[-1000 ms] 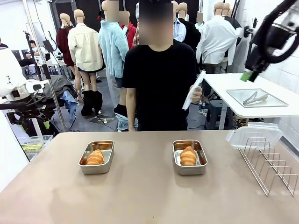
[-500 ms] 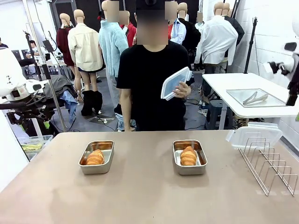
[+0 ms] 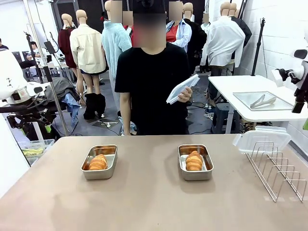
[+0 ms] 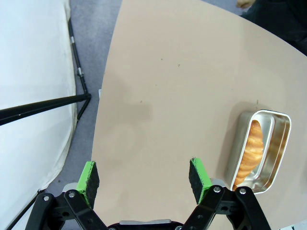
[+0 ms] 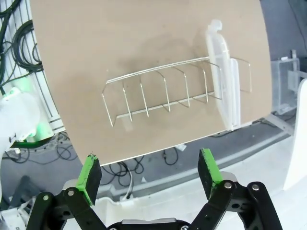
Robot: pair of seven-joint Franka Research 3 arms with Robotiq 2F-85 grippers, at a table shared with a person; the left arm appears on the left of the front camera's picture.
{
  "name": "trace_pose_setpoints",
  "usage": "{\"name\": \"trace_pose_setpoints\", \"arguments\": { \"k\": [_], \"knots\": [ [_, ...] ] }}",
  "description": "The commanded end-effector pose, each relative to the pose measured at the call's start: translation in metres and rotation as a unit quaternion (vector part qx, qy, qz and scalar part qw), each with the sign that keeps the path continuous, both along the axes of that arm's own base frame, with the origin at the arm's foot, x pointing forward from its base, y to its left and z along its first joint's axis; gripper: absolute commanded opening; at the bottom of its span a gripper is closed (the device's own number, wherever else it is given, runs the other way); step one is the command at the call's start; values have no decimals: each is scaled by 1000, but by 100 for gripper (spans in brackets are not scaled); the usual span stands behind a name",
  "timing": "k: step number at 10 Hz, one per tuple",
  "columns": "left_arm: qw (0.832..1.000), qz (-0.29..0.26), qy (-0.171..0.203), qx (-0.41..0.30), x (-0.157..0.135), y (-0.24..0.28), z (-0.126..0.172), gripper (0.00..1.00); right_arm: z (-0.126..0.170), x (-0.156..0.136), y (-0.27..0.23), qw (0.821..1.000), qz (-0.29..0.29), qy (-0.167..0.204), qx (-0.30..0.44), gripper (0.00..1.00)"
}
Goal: Place the bread in airtight containers.
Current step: Pick up one Airtight Container lid and hand it to the human.
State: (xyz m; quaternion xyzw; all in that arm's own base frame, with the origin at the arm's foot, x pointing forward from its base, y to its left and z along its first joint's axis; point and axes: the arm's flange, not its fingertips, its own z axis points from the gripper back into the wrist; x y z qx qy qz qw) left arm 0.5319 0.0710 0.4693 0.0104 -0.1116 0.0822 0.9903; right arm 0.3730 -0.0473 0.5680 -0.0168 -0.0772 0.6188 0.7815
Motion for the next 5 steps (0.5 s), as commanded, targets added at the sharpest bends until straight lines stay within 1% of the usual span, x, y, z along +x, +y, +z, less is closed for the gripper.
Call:
{"name": "trace_pose_setpoints", "arguments": {
  "k": [1,5],
  "knots": [
    [1000,4,2,-1,-1,1,1,97,2,0,3,1000,-8,7,-10,100],
    [1000,4,2,-1,-1,1,1,97,2,0,3,1000,-8,7,-10,100]
  ]
}}
